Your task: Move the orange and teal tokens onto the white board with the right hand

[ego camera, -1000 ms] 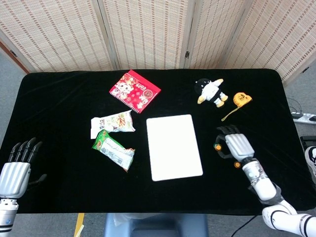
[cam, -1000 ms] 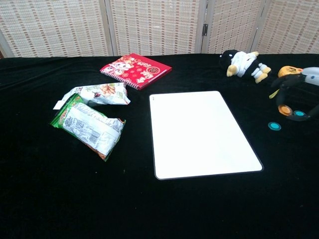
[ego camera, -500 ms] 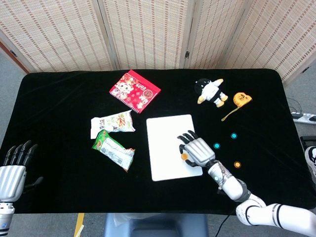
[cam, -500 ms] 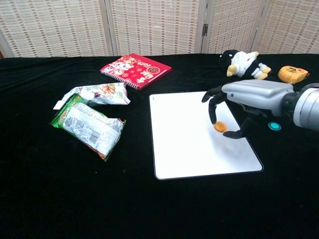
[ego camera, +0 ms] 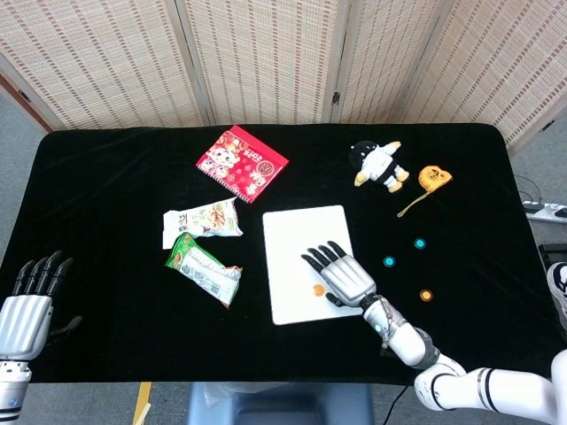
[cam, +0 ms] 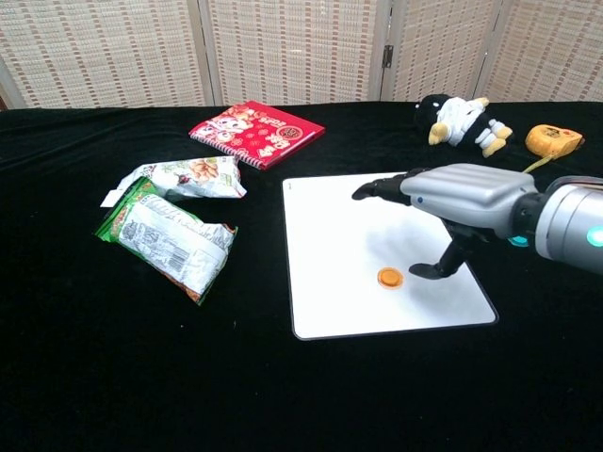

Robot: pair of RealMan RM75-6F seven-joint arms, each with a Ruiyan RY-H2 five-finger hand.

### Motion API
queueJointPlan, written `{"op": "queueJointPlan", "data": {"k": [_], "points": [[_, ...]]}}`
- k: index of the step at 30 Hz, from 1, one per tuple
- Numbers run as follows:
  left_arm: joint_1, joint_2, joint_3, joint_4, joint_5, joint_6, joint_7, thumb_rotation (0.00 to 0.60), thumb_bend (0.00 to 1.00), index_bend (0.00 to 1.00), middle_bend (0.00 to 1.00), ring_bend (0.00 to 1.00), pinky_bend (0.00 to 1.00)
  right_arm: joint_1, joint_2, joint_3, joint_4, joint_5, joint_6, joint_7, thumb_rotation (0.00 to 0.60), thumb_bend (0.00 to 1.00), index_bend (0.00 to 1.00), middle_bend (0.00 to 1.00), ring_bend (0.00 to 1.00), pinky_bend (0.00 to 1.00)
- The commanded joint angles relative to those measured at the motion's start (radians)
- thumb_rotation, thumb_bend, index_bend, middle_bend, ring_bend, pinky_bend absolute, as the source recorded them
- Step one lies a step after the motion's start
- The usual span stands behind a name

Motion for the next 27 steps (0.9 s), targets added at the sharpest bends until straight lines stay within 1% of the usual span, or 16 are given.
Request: {"op": "queueJointPlan", "data": {"k": [1, 3, 6, 9, 12, 19, 23, 27], "points": [[-0.002, -0.003, -0.001, 0.004, -0.001, -0.003, -0.002, 0.6, 0.22, 0.0, 0.02, 0.05, 0.0, -0.048, 0.051, -0.017, -0.013, -0.029, 0.064, 0.053, 0.6, 0.37, 0.07, 0.08, 0.08, 0.0], [-0.005, -0.005, -0.002, 0.007, -0.003, -0.009, -0.002, 0.6, 0.22, 0.0, 0.02, 0.05, 0.0, -0.082, 0.086, -0.032, -0.005, -0.039, 0.098, 0.09, 0.6, 0.37, 0.17, 0.09, 0.08, 0.0], [-0.01, -0.009, -0.003, 0.006, 0.0, -0.014, 0.0, 0.6, 0.22, 0.0, 0.02, 0.05, 0.0, -0.126, 0.132, -0.061, 0.011, -0.044, 0.124, 0.136, 0.6, 0.37, 0.27, 0.09, 0.07, 0.0], [-0.015, -0.013, -0.003, 0.003, 0.005, -0.018, 0.002, 0.6, 0.22, 0.0, 0.02, 0.05, 0.0, -0.167, 0.168, -0.092, 0.027, -0.041, 0.137, 0.171, 0.6, 0.37, 0.29, 0.09, 0.07, 0.0], [-0.02, -0.016, -0.004, 0.0, 0.004, -0.024, 0.009, 0.6, 0.22, 0.0, 0.01, 0.05, 0.0, -0.199, 0.179, -0.112, 0.057, -0.039, 0.139, 0.221, 0.6, 0.37, 0.29, 0.09, 0.07, 0.0], [-0.027, -0.016, -0.006, -0.009, 0.01, -0.028, 0.014, 0.6, 0.22, 0.0, 0.02, 0.05, 0.0, -0.236, 0.149, -0.144, 0.145, -0.054, 0.117, 0.282, 0.6, 0.37, 0.3, 0.09, 0.07, 0.0], [-0.028, -0.01, -0.004, -0.015, 0.012, -0.028, 0.01, 0.6, 0.22, 0.0, 0.01, 0.05, 0.0, -0.248, 0.125, -0.144, 0.18, -0.062, 0.12, 0.294, 0.6, 0.37, 0.3, 0.09, 0.06, 0.0], [-0.026, -0.004, -0.003, -0.017, 0.013, -0.025, 0.002, 0.6, 0.22, 0.0, 0.02, 0.05, 0.0, -0.259, 0.116, -0.139, 0.208, -0.059, 0.119, 0.307, 0.6, 0.37, 0.35, 0.11, 0.07, 0.0]]}}
